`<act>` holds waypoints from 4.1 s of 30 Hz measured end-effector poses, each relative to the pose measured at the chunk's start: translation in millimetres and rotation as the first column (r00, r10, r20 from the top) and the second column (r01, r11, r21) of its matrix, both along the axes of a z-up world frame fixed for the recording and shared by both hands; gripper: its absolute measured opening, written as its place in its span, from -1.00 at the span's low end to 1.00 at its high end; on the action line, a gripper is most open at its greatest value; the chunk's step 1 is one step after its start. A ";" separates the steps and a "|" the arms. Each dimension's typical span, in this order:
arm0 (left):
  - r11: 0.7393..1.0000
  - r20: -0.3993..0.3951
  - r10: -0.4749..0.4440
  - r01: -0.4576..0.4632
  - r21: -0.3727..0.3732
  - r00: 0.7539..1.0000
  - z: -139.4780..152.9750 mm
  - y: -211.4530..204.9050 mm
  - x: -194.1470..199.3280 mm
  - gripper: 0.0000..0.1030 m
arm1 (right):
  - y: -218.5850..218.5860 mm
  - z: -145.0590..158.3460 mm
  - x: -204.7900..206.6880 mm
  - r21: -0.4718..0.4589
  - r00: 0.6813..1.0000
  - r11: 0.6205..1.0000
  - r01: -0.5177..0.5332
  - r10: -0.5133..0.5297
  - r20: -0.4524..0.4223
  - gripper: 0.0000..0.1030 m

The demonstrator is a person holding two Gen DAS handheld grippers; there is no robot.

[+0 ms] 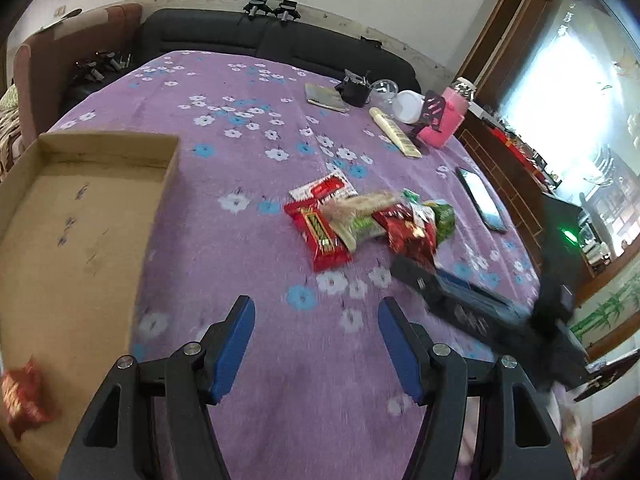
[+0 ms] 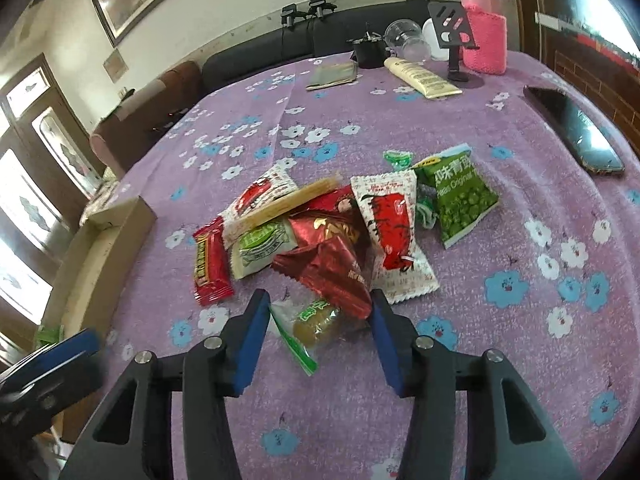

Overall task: Organize snacks
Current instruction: 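Return both tools to the pile and grasp the red-and-gold bar with the left tool, then drop the red-and-gold bar in the tray while the right tool drops a green-wrapped cake, then move both tools back to the pile and grasp a red packet with the right tool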

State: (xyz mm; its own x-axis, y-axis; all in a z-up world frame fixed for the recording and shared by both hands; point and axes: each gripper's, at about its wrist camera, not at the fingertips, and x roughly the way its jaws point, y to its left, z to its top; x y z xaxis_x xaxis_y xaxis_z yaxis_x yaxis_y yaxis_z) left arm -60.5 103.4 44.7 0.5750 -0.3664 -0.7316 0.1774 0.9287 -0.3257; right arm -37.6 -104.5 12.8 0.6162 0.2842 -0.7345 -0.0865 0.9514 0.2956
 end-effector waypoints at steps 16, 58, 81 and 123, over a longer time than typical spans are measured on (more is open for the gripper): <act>0.982 0.022 -0.039 0.034 0.186 0.999 -32.4 -46.5 81.6 -0.49 | 0.8 0.4 1.0 0.014 1.000 1.000 -0.026 0.027 -0.017 -0.04; 0.939 0.048 0.344 -0.345 0.007 0.938 9.7 234.8 -13.1 -0.62 | 232.9 54.0 -37.3 0.051 0.834 0.832 -0.552 0.552 0.013 -0.03; 0.915 0.082 0.395 -0.385 -0.116 0.915 27.6 258.0 -42.6 -0.01 | 298.3 40.9 -46.4 -0.065 0.819 0.818 -0.572 0.573 0.004 0.08; 0.983 0.006 0.071 -0.069 -0.170 0.997 14.7 32.1 -62.5 0.27 | 0.8 13.3 18.8 0.022 0.998 0.999 0.025 -0.024 -0.052 0.55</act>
State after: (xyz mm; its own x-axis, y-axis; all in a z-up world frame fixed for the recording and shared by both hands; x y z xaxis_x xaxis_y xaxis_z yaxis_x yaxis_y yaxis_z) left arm -123.0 135.4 59.5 0.6116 -0.4433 -0.6554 0.1188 0.8704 -0.4779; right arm -18.8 -103.6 26.2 0.5846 0.2867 -0.7590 -0.0474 0.9460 0.3208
